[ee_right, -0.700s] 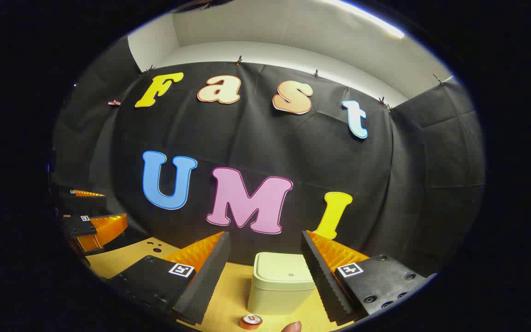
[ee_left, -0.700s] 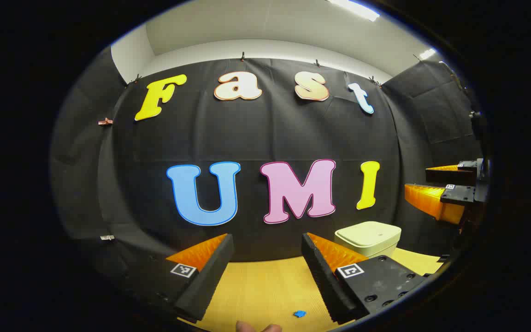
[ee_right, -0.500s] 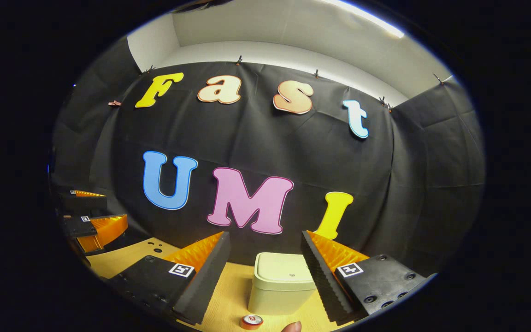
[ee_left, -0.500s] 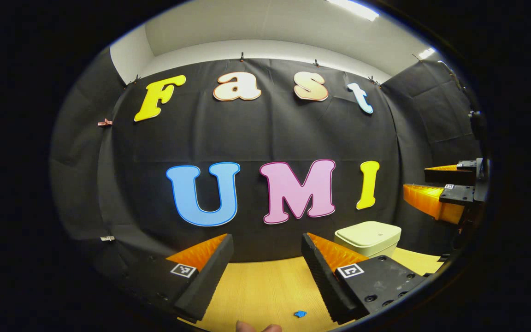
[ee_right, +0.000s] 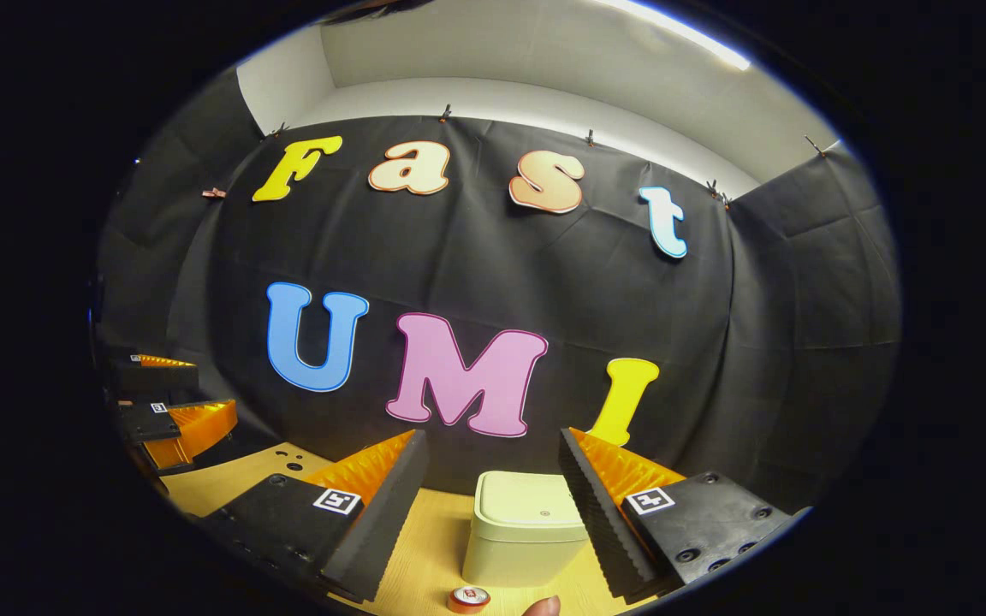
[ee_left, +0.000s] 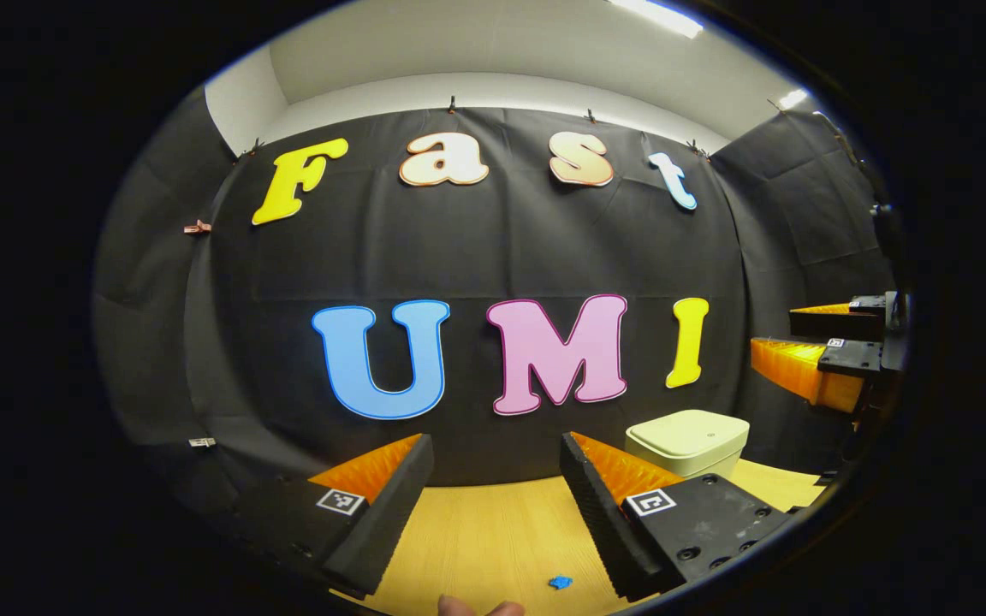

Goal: Press the lid of the desktop garbage bin to open it, pick up the crumpled paper on the desktop and throw it into the bin, then pick up the pop can on the desktop and drop it into the bin, and finally close the garbage bin lid.

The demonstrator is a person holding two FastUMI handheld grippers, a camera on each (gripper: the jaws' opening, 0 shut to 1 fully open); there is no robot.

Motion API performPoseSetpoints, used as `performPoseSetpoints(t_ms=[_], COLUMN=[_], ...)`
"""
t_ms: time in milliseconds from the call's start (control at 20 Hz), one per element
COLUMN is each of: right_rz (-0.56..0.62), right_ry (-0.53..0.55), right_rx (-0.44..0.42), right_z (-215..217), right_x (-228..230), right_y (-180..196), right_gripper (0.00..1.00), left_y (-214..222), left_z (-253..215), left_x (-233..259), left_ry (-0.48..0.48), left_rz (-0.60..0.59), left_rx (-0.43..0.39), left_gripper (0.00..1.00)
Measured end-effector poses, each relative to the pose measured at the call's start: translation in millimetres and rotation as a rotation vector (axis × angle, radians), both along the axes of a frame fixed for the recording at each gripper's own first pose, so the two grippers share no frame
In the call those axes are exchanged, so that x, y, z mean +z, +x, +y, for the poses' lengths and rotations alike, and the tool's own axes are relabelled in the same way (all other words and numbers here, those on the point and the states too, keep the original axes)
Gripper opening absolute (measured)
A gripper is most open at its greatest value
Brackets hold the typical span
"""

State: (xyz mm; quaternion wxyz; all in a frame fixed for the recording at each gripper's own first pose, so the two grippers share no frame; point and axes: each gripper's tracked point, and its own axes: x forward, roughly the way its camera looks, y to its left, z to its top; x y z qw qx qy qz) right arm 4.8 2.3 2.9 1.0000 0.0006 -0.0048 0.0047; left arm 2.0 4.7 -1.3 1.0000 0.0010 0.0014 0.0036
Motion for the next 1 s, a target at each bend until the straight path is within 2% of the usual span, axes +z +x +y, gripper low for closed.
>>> performPoseSetpoints(t_ms=[250,350,450,500,550,600,700,750,800,950,1000], right_rz=[-0.004,0.003,0.021,0.038,0.058,0.078,0.105,0.11,0.117,0.202,0.265], right_ry=[0.003,-0.015,-0.042,-0.057,-0.07,-0.081,-0.097,-0.091,-0.07,0.02,0.065], right_rx=[-0.025,-0.024,-0.021,-0.019,-0.012,-0.005,-0.025,-0.025,-0.008,0.021,0.044], right_z=[-7,-8,-11,-12,-11,-12,-21,-25,-22,-35,-34], right_x=[3,2,-2,-6,-10,-15,-20,-19,-20,-33,-44], right_y=[1,2,3,4,5,7,12,15,20,40,49], right_gripper=[0.96,0.93,0.8,0.67,0.63,0.54,0.26,0.24,0.09,0.07,0.05], left_y=[2,4,4,5,6,5,4,3,2,1,0], left_z=[-1,-2,-4,-5,-7,-8,-8,-7,-6,-3,-3], left_x=[0,0,1,0,1,-1,-1,0,-1,-3,-5], left_ry=[-0.006,-0.012,-0.015,-0.015,-0.015,-0.014,-0.014,-0.015,-0.016,-0.028,-0.033], left_rz=[0.001,0.0,-0.002,-0.003,-0.004,-0.003,-0.003,-0.003,-0.003,0.002,0.003], left_rx=[-0.002,-0.004,-0.007,-0.011,-0.015,-0.02,-0.022,-0.021,-0.018,-0.009,-0.009], left_gripper=[0.95,0.95,0.95,0.95,0.95,0.95,0.95,0.95,0.95,0.95,0.96])
